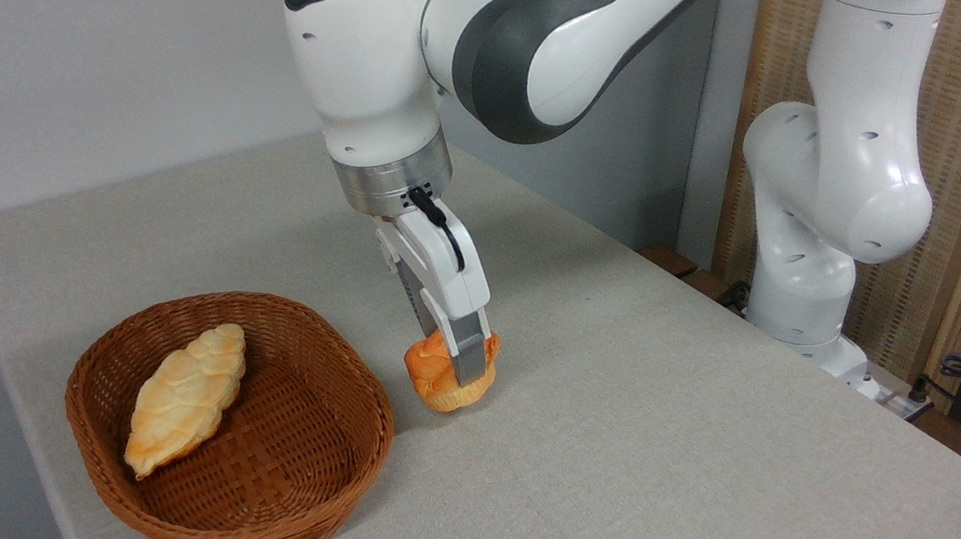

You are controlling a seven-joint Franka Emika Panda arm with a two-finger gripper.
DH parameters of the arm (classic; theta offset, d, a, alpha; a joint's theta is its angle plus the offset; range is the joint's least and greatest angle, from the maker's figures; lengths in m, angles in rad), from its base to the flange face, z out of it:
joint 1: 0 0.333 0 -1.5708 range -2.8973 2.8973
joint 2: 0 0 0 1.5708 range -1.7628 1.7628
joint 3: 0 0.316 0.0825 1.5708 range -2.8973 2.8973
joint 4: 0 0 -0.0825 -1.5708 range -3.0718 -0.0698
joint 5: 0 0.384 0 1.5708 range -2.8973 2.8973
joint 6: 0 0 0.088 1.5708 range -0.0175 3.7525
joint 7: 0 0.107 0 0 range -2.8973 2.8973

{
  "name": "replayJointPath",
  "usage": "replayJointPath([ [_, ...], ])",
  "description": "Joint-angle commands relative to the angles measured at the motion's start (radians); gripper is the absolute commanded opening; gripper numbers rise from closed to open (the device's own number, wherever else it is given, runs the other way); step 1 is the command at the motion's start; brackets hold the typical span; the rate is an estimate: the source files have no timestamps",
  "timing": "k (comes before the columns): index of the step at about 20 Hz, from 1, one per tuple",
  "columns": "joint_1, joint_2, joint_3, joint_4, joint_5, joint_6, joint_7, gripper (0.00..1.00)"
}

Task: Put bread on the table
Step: 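Lower the orange bun onto the table and open the gripper, then raise the open gripper away from the bun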

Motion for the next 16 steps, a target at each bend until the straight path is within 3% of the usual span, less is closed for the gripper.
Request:
replayJointPath([
  [1, -0.005, -0.014, 0.004, 0.003, 0.016, 0.014, -0.017, 1.00],
  [8, 0.007, -0.013, 0.017, 0.096, 0.017, 0.020, -0.008, 1.00],
  [16, 0.009, -0.011, 0.018, 0.120, 0.020, 0.129, -0.008, 1.00],
])
